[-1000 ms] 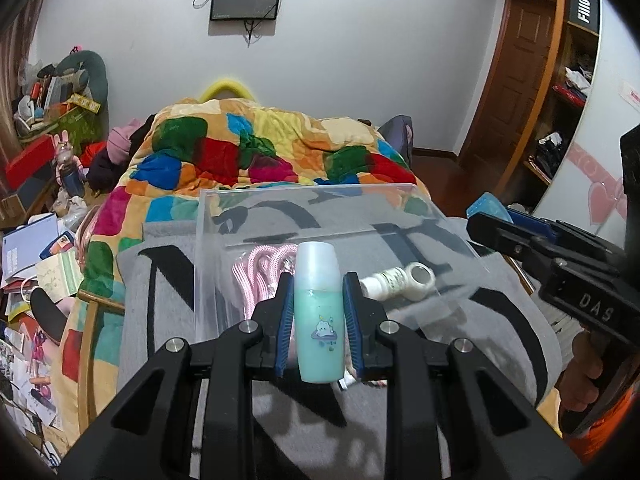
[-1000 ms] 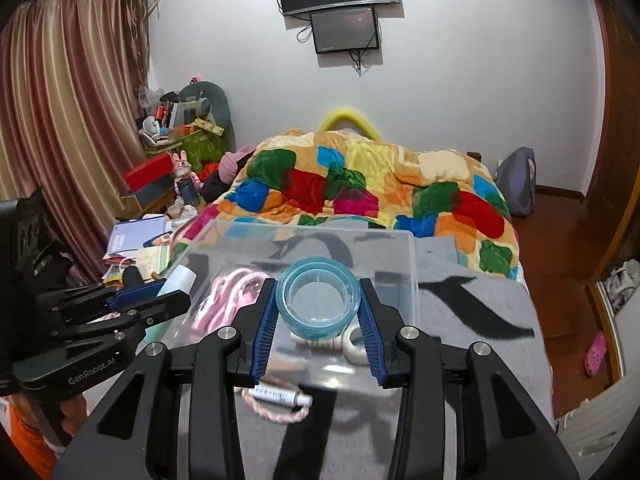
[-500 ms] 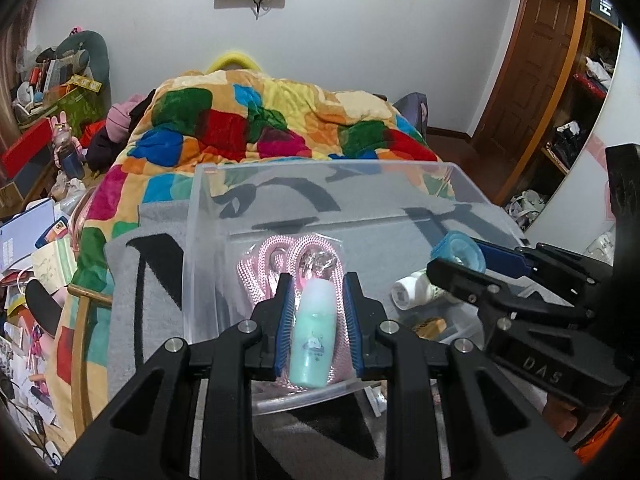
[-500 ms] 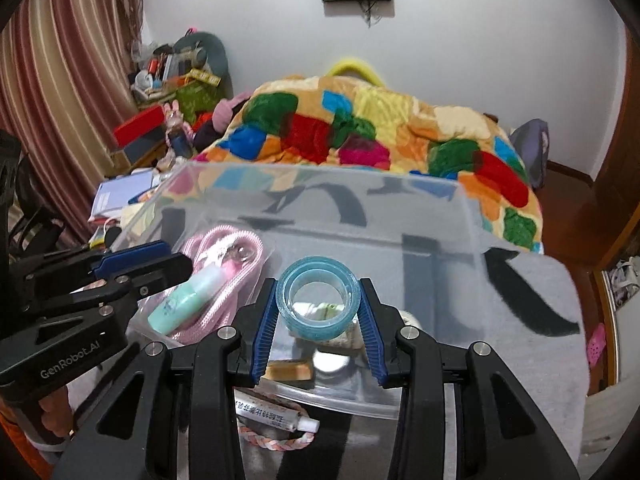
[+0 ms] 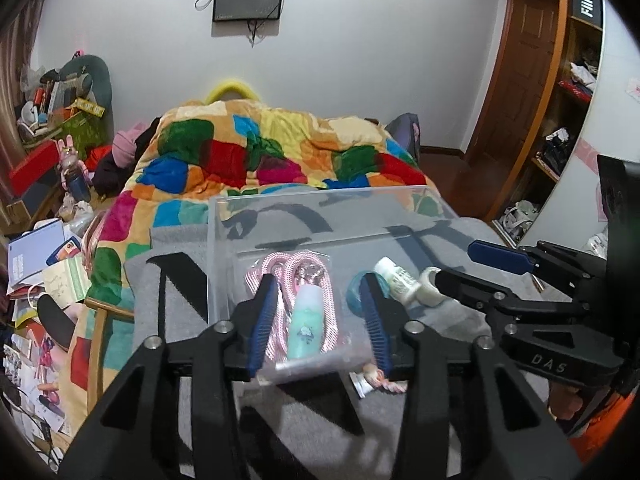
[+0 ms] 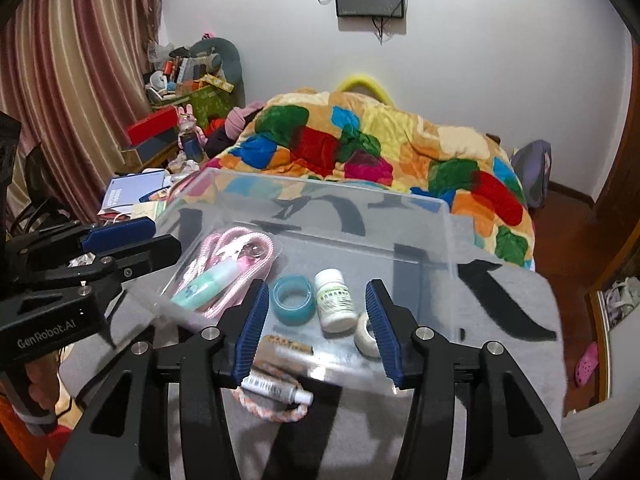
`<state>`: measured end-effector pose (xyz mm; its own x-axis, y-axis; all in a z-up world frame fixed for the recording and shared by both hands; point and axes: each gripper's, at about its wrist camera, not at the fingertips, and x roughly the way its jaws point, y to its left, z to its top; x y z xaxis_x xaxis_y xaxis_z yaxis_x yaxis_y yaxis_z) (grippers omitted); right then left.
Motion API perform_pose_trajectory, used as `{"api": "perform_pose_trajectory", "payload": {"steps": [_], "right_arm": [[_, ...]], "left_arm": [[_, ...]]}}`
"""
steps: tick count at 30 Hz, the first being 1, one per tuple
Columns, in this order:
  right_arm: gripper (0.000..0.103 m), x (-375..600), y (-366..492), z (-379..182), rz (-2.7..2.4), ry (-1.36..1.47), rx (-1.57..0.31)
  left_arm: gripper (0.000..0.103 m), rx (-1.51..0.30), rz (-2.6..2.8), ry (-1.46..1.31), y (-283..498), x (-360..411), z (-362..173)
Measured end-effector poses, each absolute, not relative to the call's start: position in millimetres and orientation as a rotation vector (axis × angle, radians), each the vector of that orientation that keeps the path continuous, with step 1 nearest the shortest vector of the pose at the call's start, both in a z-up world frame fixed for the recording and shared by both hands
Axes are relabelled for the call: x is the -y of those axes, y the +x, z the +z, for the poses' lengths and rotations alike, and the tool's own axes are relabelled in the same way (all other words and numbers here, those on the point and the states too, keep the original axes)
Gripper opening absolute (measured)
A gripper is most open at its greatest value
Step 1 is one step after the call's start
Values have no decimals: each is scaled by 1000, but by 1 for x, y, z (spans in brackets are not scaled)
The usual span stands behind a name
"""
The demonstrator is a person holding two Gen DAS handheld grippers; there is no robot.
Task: Organize objects
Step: 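Drop green bottle into the box with left tool while right tool drops blue tape, then grasp toothpaste tube with left tool while right tool grasps braided bracelet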
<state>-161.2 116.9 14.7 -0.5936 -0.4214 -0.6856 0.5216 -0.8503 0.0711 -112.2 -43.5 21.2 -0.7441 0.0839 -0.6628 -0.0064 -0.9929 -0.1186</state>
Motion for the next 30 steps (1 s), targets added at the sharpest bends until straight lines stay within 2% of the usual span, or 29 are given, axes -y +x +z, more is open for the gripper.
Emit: {"api": "perform_pose_trajectory", "payload": {"steps": [6,11,20,24,28,30], "right_arm": [[47,-134,-134,14,-2416,953,-236],[47,-147,-123,-5,-2385,1020,-220],[47,-133,-138,-57,-2299,1201,-203],[39,-124,-140,-69,-2326,1198,-249],[15,-130,-139,-68,-2344,1204,-244],[12,-139,-140,-67,-2356,1212,-227]], "left_arm": [[47,141,2849,-1098,-86,28,18],[47,66,2783,-1168,-76,6,-9],[47,152,2724,-1382,-81,21,-55],[47,147,2724,-1403,-82,26,-61],[47,138,2714,-1409,-89,25,-63],[47,135,2704,-1403,-92,22,-63]]}}
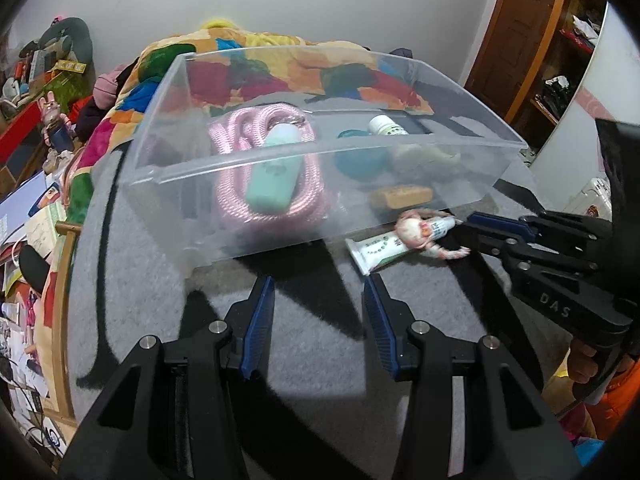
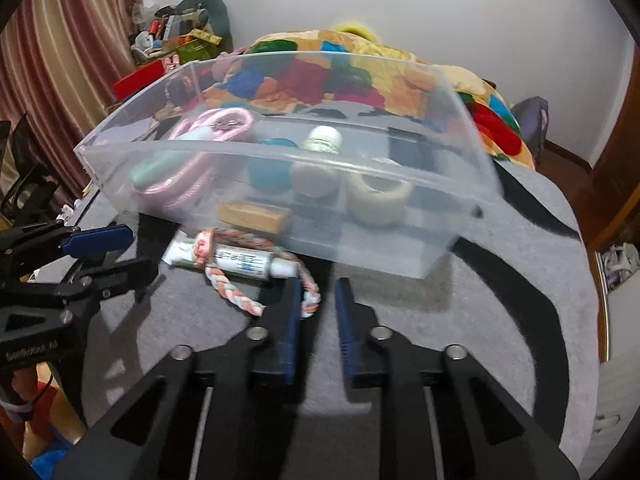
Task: Organize objects
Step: 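Grasp toothpaste tube with left tool while right tool grasps braided bracelet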
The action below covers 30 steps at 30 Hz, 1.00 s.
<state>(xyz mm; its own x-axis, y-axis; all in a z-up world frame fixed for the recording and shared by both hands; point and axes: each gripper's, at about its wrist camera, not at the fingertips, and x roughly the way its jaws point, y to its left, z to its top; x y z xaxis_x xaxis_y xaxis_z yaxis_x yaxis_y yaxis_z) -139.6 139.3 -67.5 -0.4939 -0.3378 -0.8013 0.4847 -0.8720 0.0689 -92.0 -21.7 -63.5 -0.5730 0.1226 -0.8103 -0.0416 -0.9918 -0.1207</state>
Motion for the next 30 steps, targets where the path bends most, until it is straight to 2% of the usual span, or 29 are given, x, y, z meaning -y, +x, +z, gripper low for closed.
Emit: {"api": "perform_pose_trajectory", "payload": {"steps": [9,18,20,21,22,23,28,30], "right_arm": [[11,-186,-124,-66,-2412,1243,-175],[11,-209,-115,-64,-2388,1256,-118],[12,-208,-115,-63,-2389,1251,-127],[12,-206,-115,-62,-2386,1250,-131],[14,-204,-116,-62,-2381,1252,-134],[15,-202,-116,-61,-2376,1250,-133],[41,-196,-115,-52,-2370,1197,-140],[47,-191,-114,-49,-2369,1166,-162]], "left_arm": [[47,-4,2627,-1354,-111,-14,-57],[51,-117,2534,-1350,-124,-45,-67],[43,-124,2515,-1346,-117,-46,-65],[33,-127,2506,-1346,-115,-47,-65],[24,-129,2492,-1349,-113,-47,-65],[22,-134,2480,-1352,-108,-47,-64],[21,-120,2483,-1354,-99,-43,-58],[21,-130,2506,-1327,-98,-40,-51]]}}
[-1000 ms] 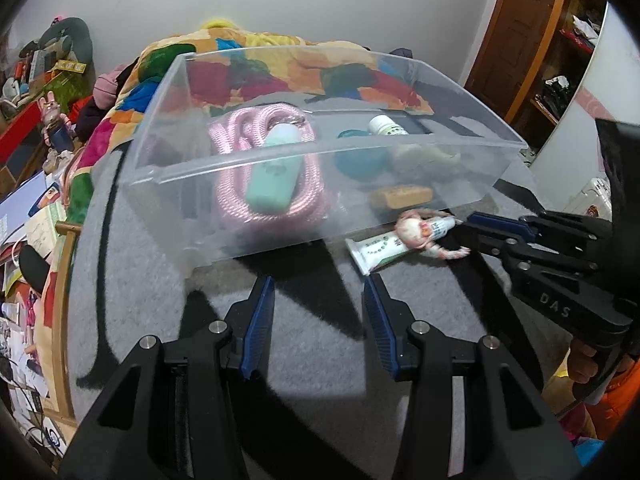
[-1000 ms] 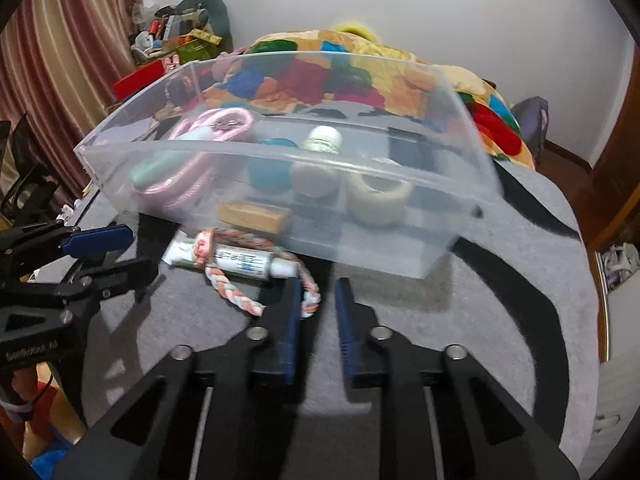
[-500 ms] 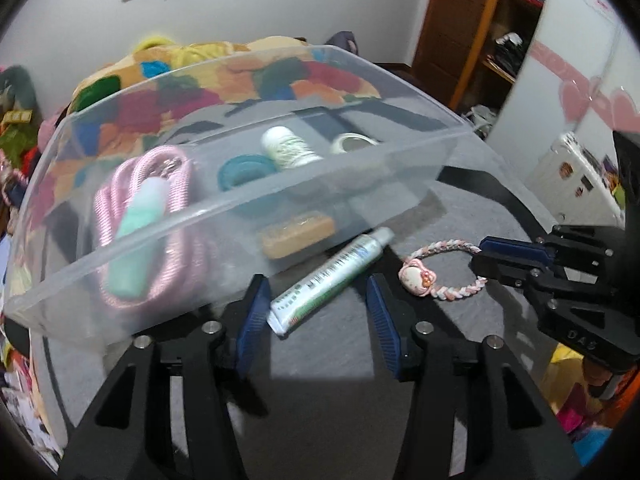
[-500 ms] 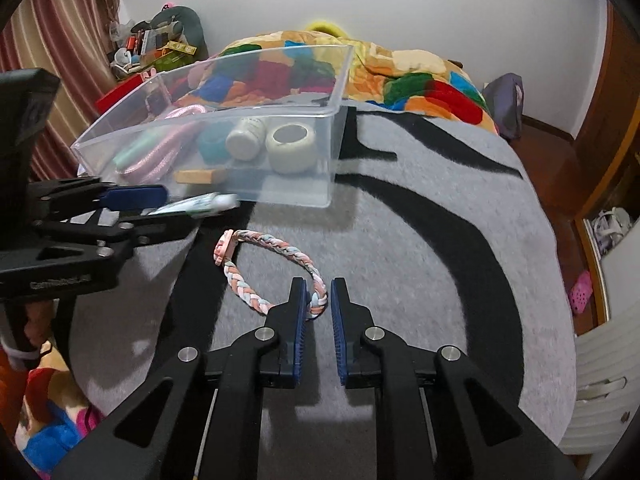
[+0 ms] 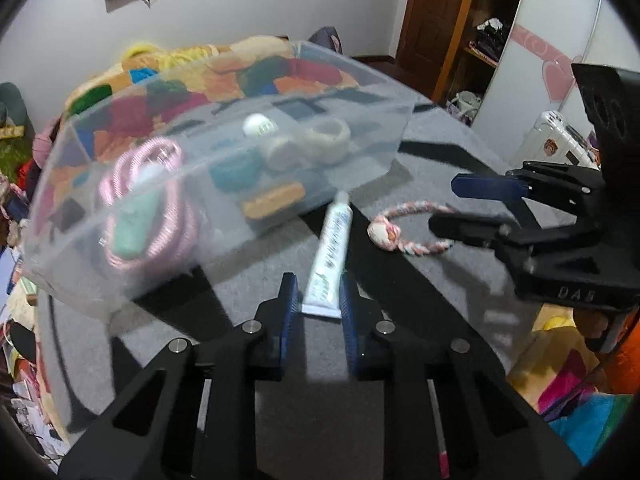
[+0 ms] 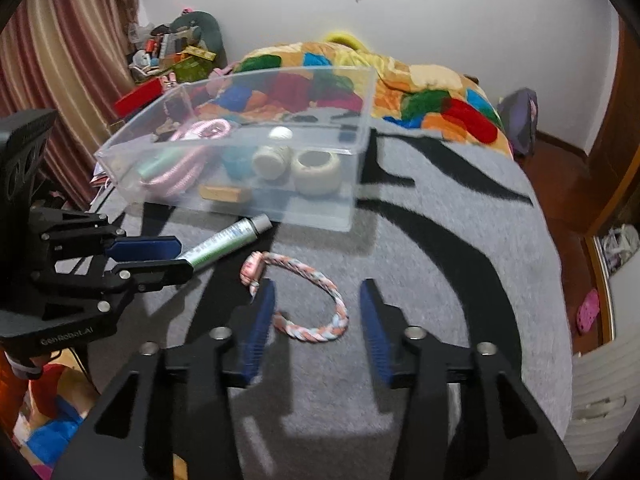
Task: Organize objects
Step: 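Grasp toothpaste tube with left tool while right tool grasps braided bracelet, then place toothpaste into the box with left tool while right tool places bracelet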
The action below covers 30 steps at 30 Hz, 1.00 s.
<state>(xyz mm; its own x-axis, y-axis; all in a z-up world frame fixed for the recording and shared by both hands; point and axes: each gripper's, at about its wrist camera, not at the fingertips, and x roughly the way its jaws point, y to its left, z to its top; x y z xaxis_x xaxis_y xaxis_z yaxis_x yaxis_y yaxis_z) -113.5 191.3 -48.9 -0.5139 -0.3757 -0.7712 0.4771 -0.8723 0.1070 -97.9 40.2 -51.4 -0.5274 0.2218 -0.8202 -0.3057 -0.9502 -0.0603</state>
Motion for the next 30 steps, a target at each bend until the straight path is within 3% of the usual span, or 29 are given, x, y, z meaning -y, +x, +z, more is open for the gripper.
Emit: {"api": "perform_pose_trajectory", "payload": {"steps": [5,10,12,14,16,18,24,30], "right_arm": [[50,-170,-122,-50,-2321,1153,-248],[52,-161,-134,-66,-2279,1218,-263],[52,-161,-133,-68,-2286,1207,-271],[43,-161,-130,-68,-2296,1191,-291],[18,-162,-128,-68,-2306,1182,-296],[11,-165,-127,-66,-2310,1186,-282],[9,-172,-121,-59,-2335,1174,-218],[9,-174,-105,-29,-2361,1074,-157]], "left_arm": [[43,-169,2512,-1310,-113,-45,-51],[39,-149,2526,-1337,-124,-45,-69],[31,-159,2539,-1317,-121,-46,-69],[24,-180,2548,-1296,-115,-49,-69],[17,-185,2550,-1283,-108,-50,-69],[16,-173,2560,-1280,-100,-48,-68],[16,7,2590,-1299,-79,-30,-61],[16,72,2649,-1207,-63,-18,-33]]}}
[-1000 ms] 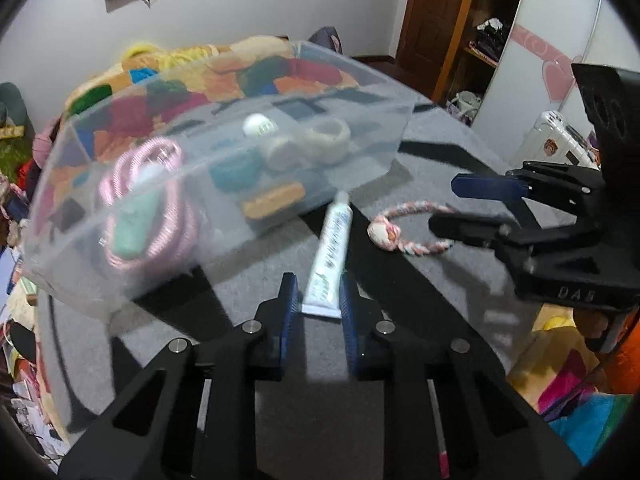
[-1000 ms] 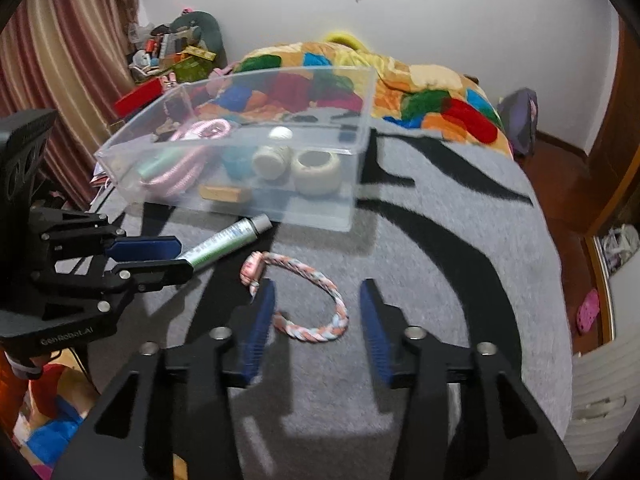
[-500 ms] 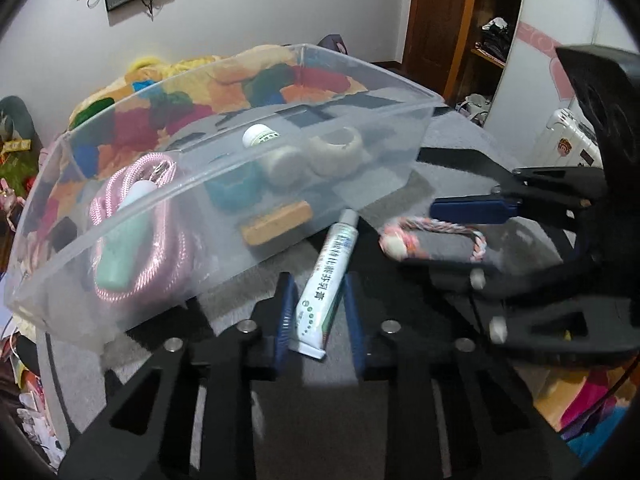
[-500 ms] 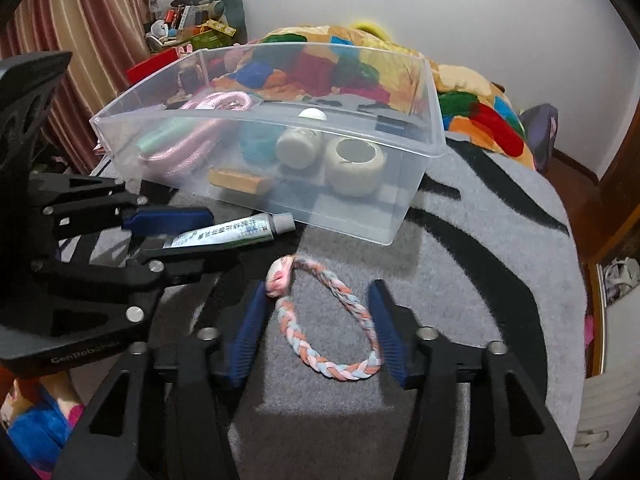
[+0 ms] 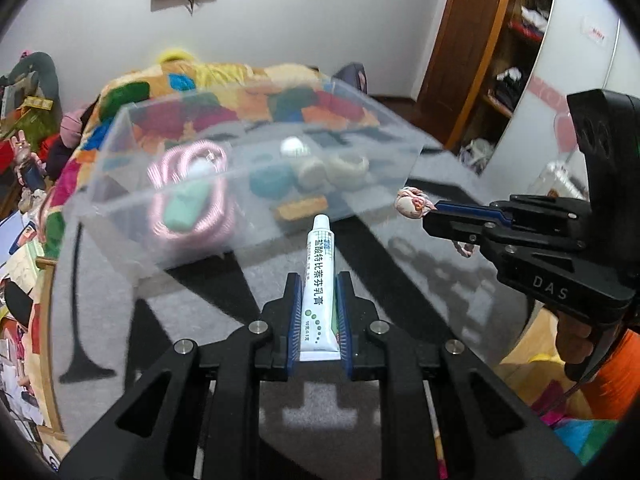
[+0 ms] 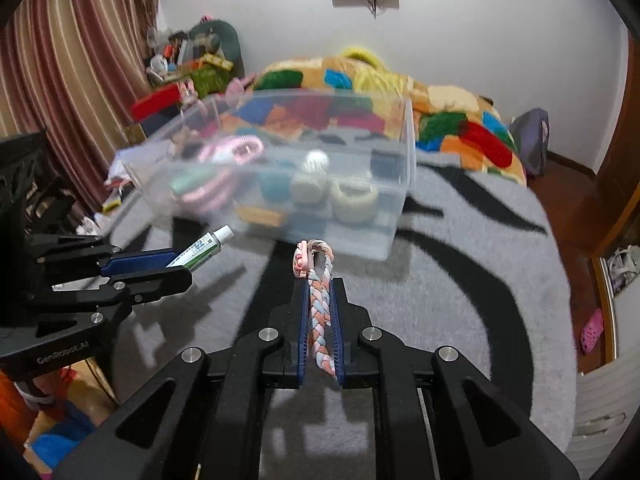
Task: Organize objects
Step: 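Place toothpaste into the box with left tool while right tool places bracelet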
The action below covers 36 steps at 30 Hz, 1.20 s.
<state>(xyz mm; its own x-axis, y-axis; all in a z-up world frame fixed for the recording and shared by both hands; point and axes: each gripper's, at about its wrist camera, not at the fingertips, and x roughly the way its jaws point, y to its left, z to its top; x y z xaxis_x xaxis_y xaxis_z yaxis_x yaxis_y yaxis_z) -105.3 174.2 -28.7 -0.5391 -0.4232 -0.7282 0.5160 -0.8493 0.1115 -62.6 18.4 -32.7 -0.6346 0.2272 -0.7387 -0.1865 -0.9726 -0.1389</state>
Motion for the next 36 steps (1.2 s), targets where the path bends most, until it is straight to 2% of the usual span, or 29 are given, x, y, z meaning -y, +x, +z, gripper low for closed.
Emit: {"api": "perform_pose_trajectory", "payload": {"steps": [10,16,28,36], "right_arm": [[9,-160,-108,24,-2419,914,-102],[9,-136,-128,40,-2444,860,-120],[9,-117,-191,4,-2482,1021,-180],[10,-117,-203,-20,-2446,1113,-219]], "left_arm": [[16,87,2803,-1037,-74,4,19],[16,76,2865,-1010,-94,16,30],[16,89,2824,-1154,-156,19,-5],[16,118,2772,-1243,-168,14,-29]]}}
